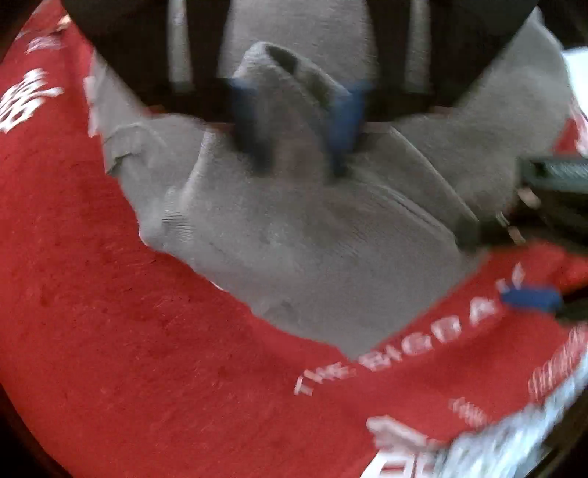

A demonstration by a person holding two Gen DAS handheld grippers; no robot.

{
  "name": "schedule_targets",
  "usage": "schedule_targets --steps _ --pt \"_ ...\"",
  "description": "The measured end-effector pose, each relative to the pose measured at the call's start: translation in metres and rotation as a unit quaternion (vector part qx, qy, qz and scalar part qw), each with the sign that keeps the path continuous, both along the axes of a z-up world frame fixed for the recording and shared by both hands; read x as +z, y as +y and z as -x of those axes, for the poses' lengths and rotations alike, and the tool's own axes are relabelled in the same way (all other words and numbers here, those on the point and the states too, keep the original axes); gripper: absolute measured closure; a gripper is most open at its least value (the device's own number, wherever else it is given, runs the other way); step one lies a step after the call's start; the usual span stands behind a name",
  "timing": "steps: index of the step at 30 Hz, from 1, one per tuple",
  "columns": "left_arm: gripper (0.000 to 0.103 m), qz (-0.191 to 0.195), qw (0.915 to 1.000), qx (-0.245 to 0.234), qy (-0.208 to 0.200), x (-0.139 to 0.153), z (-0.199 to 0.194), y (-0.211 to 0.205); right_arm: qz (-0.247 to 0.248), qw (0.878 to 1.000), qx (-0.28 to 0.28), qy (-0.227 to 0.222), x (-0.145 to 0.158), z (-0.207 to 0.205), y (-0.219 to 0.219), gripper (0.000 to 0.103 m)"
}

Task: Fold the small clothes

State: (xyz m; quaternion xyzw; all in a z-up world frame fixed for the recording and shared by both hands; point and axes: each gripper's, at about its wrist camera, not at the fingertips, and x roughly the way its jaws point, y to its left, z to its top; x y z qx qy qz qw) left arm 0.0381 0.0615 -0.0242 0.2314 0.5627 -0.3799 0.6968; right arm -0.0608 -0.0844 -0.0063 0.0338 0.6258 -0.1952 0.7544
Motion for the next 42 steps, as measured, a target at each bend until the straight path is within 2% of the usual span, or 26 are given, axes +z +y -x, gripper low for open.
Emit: schedule_targets --steps 3,5,6,8,10,11,12,13,15,16,17,18,21,22,23,24,28,31,32,34,35,36,37,39,40,42 --pt "0.023 -0.002 1.0 -0.001 0.001 0.0 0.001 -0.001 -0.017 0.992 -0.1 -0.073 0.029 0.021 -0.024 0.088" --pt "0.023 -0.004 1.0 -0.003 0.0 0.002 0.001 -0.011 -0.055 0.966 -0.211 -0.136 0.046 0.053 -0.051 0.088" --pt "0.023 -0.005 1.0 -0.005 0.0 0.002 0.001 -0.012 -0.072 0.946 -0.269 -0.163 0.051 0.074 -0.065 0.088" --pt "0.022 -0.005 0.9999 -0.009 -0.002 0.0 0.0 -0.02 -0.108 0.892 -0.388 -0.204 0.049 0.121 -0.087 0.088" --pt "0.017 -0.007 0.9999 -0.012 -0.007 -0.002 0.0 -0.024 -0.155 0.828 -0.488 -0.23 0.033 0.171 -0.102 0.088" --pt "0.017 -0.009 0.9999 -0.013 -0.007 -0.003 -0.002 -0.024 -0.184 0.792 -0.529 -0.245 0.022 0.195 -0.105 0.088" --pt "0.017 -0.012 0.9999 -0.012 -0.001 -0.004 -0.003 -0.026 -0.204 0.77 -0.548 -0.255 0.014 0.209 -0.105 0.085" --pt "0.017 -0.014 0.9998 -0.01 0.004 -0.005 -0.006 -0.028 -0.231 0.74 -0.573 -0.266 0.005 0.227 -0.105 0.084" --pt "0.017 -0.016 0.9997 -0.008 0.014 -0.003 -0.013 -0.035 -0.258 0.709 -0.597 -0.273 -0.004 0.247 -0.106 0.067" --pt "0.017 -0.015 0.9997 -0.008 0.015 -0.002 -0.016 -0.039 -0.263 0.7 -0.602 -0.28 -0.004 0.255 -0.106 0.048" --pt "0.017 -0.012 0.9998 -0.006 0.015 0.0 -0.021 -0.045 -0.263 0.697 -0.599 -0.294 0.0 0.258 -0.108 0.039" --pt "0.017 -0.01 0.9998 -0.006 0.015 0.002 -0.024 -0.051 -0.258 0.7 -0.598 -0.292 0.002 0.257 -0.108 0.036" --pt "0.017 -0.014 0.9998 -0.012 0.001 0.006 -0.023 -0.065 -0.243 0.713 -0.596 -0.278 0.005 0.251 -0.123 0.036" --pt "0.017 -0.016 0.9997 -0.015 -0.005 0.007 -0.022 -0.068 -0.242 0.712 -0.604 -0.263 0.003 0.248 -0.129 0.042" --pt "0.017 -0.019 0.9995 -0.019 -0.015 0.008 -0.018 -0.071 -0.244 0.712 -0.606 -0.26 0.002 0.246 -0.133 0.073" --pt "0.017 -0.025 0.9989 -0.026 -0.029 0.008 -0.014 -0.075 -0.243 0.716 -0.603 -0.255 0.003 0.244 -0.137 0.093" --pt "0.017 -0.052 0.9964 -0.042 -0.051 -0.002 -0.005 -0.079 -0.205 0.762 -0.565 -0.24 0.021 0.236 -0.138 0.095" --pt "0.017 -0.048 0.9976 -0.032 -0.04 -0.003 -0.01 -0.076 -0.198 0.778 -0.56 -0.205 0.009 0.247 -0.133 0.093" --pt "0.017 -0.048 0.9982 -0.024 -0.029 -0.003 -0.014 -0.075 -0.206 0.775 -0.567 -0.188 -0.001 0.253 -0.132 0.091" --pt "0.017 -0.038 0.9992 -0.005 0.013 -0.005 -0.025 -0.075 -0.221 0.758 -0.574 -0.215 -0.008 0.269 -0.127 0.092" --pt "0.018 -0.031 0.9986 0.003 0.043 -0.008 -0.031 -0.076 -0.226 0.755 -0.574 -0.22 -0.008 0.272 -0.126 0.091" --pt "0.023 -0.022 0.9972 0.011 0.071 -0.012 -0.037 -0.079 -0.228 0.756 -0.572 -0.222 -0.008 0.272 -0.126 0.091" --pt "0.036 -0.016 0.9961 0.015 0.085 -0.014 -0.041 -0.082 -0.229 0.757 -0.57 -0.222 -0.008 0.272 -0.127 0.09" --pt "0.085 0.002 0.9957 0.0 0.093 -0.01 -0.043 -0.092 -0.233 0.755 -0.571 -0.224 -0.008 0.273 -0.128 0.089" --pt "0.094 0.006 0.9943 -0.006 0.106 -0.008 -0.045 -0.096 -0.236 0.752 -0.574 -0.224 -0.008 0.274 -0.129 0.089" --pt "0.094 0.011 0.9947 -0.018 0.1 0.002 -0.048 -0.1 -0.237 0.75 -0.578 -0.218 -0.006 0.274 -0.13 0.09"
